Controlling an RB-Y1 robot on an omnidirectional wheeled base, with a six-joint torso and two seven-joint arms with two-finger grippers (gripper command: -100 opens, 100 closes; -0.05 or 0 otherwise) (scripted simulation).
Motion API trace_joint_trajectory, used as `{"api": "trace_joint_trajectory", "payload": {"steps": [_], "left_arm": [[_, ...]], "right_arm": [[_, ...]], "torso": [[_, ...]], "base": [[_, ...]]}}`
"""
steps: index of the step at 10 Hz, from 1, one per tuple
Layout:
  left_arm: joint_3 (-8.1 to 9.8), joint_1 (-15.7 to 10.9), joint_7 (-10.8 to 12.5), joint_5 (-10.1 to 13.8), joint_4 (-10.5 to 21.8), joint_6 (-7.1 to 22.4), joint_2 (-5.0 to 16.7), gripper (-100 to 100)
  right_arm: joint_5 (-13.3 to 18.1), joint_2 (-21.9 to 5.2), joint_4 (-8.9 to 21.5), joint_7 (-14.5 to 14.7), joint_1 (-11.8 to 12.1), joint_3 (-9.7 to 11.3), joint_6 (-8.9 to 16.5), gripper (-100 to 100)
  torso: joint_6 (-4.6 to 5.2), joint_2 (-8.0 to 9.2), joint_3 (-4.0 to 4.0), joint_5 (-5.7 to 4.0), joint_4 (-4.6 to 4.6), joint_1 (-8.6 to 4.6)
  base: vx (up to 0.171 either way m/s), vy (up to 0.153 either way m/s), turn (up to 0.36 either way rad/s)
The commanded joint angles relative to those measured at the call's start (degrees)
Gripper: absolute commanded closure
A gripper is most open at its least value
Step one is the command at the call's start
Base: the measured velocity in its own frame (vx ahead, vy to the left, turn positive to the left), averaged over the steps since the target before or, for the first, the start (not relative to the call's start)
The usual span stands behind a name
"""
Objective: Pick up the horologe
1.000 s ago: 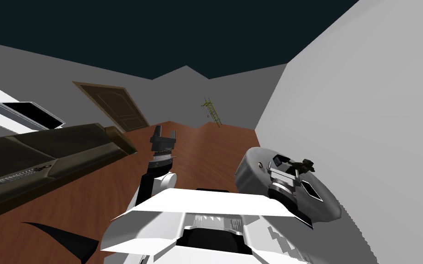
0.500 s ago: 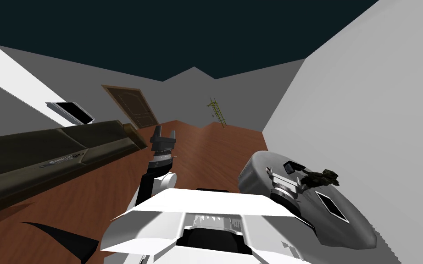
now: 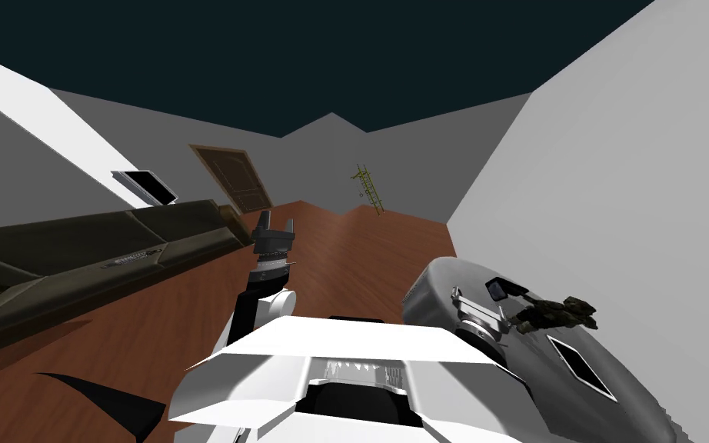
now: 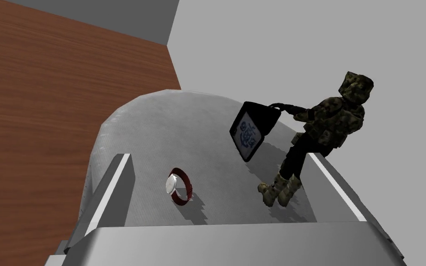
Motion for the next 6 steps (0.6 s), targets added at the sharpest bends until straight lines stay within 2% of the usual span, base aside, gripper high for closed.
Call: {"api": "trace_joint_trajectory", "payload": {"steps": [1, 2, 4, 5, 6], "left_arm": [[0.00, 0.00, 0.00, 0.00, 0.00, 0.00, 0.00, 0], [-0.01, -0.01, 0.00, 0.00, 0.00, 0.00, 0.00, 0], [0.00, 0.00, 0.00, 0.00, 0.00, 0.00, 0.00, 0], [0.00, 0.00, 0.00, 0.00, 0.00, 0.00, 0.00, 0], [-0.01, -0.01, 0.00, 0.00, 0.00, 0.00, 0.00, 0]], "right_arm": [[-2.86, -0.63, 1.19, -0.04, 0.94, -0.54, 0.36, -100], [-4.00, -0.63, 1.19, -0.04, 0.94, -0.54, 0.36, -100], [-6.94, -0.63, 1.19, -0.04, 0.94, -0.54, 0.36, -100], [-8.79, -1.21, 2.47, -0.10, 1.82, -0.87, 0.68, -100], [-10.34, -1.21, 2.47, -0.10, 1.82, -0.87, 0.68, -100]], "torso": [[0.00, 0.00, 0.00, 0.00, 0.00, 0.00], [-0.06, -0.02, 0.00, 0.00, 0.00, 0.01], [-0.01, 0.00, 0.00, 0.00, 0.00, -0.01], [-0.01, 0.02, 0.02, 0.00, 0.01, 0.00], [-0.07, 0.00, 0.01, 0.00, 0.01, -0.01]], "base": [[0.015, 0.004, 0.228], [0.017, -0.004, 0.171], [0.004, -0.003, -0.005], [0.008, -0.001, 0.323], [0.013, -0.017, 0.164]]}}
